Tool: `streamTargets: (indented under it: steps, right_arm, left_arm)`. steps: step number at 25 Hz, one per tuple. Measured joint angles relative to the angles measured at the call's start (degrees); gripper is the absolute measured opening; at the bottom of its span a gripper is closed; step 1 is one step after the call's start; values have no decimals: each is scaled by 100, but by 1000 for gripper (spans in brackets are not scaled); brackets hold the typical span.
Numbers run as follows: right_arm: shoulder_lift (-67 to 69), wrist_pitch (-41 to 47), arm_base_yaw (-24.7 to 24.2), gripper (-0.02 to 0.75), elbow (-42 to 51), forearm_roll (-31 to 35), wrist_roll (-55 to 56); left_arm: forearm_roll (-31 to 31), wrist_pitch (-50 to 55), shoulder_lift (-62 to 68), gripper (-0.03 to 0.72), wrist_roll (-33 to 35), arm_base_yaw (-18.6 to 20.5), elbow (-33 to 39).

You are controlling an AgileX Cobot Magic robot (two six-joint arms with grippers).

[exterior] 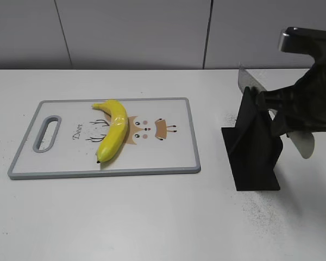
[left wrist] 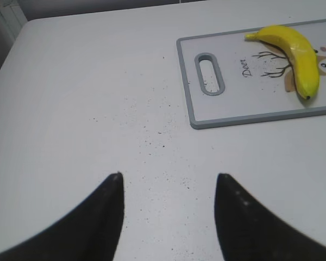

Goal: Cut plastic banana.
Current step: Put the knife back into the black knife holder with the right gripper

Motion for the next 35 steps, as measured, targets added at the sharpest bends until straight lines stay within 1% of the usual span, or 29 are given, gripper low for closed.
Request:
streamTargets:
  steps: [4,8,10,11,13,15,17,18,21,25,27,28,32,35]
  right_arm:
    - [154,86,0,163,0,227,0]
    - [154,255,0,163,0,295,-16]
    - [154,377,0,193,0,304,-87]
    - [154,489,0,243,0,316,-125]
    - [154,577,0,377,0,327,-177]
    - [154,590,0,536,0,327,-263]
    - [142,595,0,629,0,342,-396]
    - [107,627,0,650,0,373,-500]
    - [-196,814,0,669,0,620,-1085]
    - [-961,1361,0,669,15,1202,-2321]
    - [-1447,1490,0,667,136,1400,-2904]
    - [-1729,1493,0,664,254,1434,-3179]
    - [-2903,1498,0,639,841,1439,-3862]
    - [-3756,1505,0,611,1286,1439,-4106]
  left_arm:
    - [0,0,0,501,0,0,0]
    - [0,0,0,501,0,0,0]
    - [0,0,0,501,0,0,0]
    - [0,0,0,501,0,0,0]
    - [0,0,0,501,0,0,0]
    - [0,0,0,501,0,0,0]
    - [0,0,0,501,0,0,0]
    - [0,0,0,501,0,0,0]
    - [0,0,0,501,0,0,0]
    - [0,0,0,501,0,0,0]
    - [0,0,0,508,0,0,0]
    - [0,0,0,524,0,0,0]
    - [0,0,0,636,0,0,0]
    - [14,0,0,661,-81,0,0]
